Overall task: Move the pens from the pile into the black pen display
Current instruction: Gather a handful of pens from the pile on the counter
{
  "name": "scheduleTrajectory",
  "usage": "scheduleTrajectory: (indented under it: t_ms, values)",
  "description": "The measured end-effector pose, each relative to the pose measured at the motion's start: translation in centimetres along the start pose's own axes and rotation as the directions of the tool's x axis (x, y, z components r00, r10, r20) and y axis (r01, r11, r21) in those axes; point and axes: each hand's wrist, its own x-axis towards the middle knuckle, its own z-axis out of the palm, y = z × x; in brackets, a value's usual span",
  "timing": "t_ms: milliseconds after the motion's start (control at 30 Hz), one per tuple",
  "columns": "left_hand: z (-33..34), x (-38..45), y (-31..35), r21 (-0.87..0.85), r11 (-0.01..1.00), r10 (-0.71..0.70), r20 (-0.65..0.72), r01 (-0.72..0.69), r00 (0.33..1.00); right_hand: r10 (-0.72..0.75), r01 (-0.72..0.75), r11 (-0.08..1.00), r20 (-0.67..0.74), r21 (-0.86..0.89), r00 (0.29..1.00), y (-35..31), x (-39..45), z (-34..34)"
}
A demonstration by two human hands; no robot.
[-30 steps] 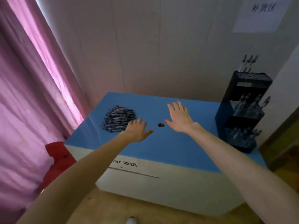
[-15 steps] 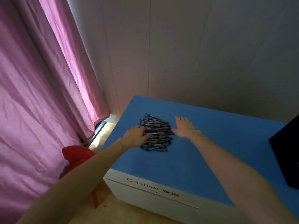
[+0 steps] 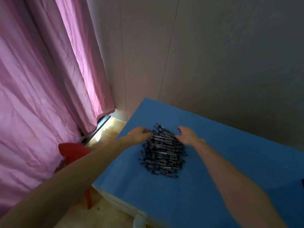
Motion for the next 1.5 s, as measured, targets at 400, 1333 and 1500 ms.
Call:
scheduleTrajectory:
  t_ms: [400, 1333, 1500]
  values:
    - [0.3, 9.9, 0.4, 0.199, 0.979, 0.024, 0.069, -0.038, 0.997, -0.101, 0.095, 0.993, 0.091, 0.066, 0.991, -0.8, 8.3, 1.4]
    - [2.6, 16.8, -1.4, 0.176, 0.975, 0.109, 0.135, -0.132, 0.985, -0.127, 0.128, 0.960, -0.018, 0.248, 0.992, 2.4, 11.8, 2.3]
    - [2.7, 17.1, -0.7, 0.177, 0.973, 0.133, 0.108, -0.150, 0.985, -0.169, 0.169, 0.960, -0.017, 0.222, 0.985, 2.7, 12.1, 2.0]
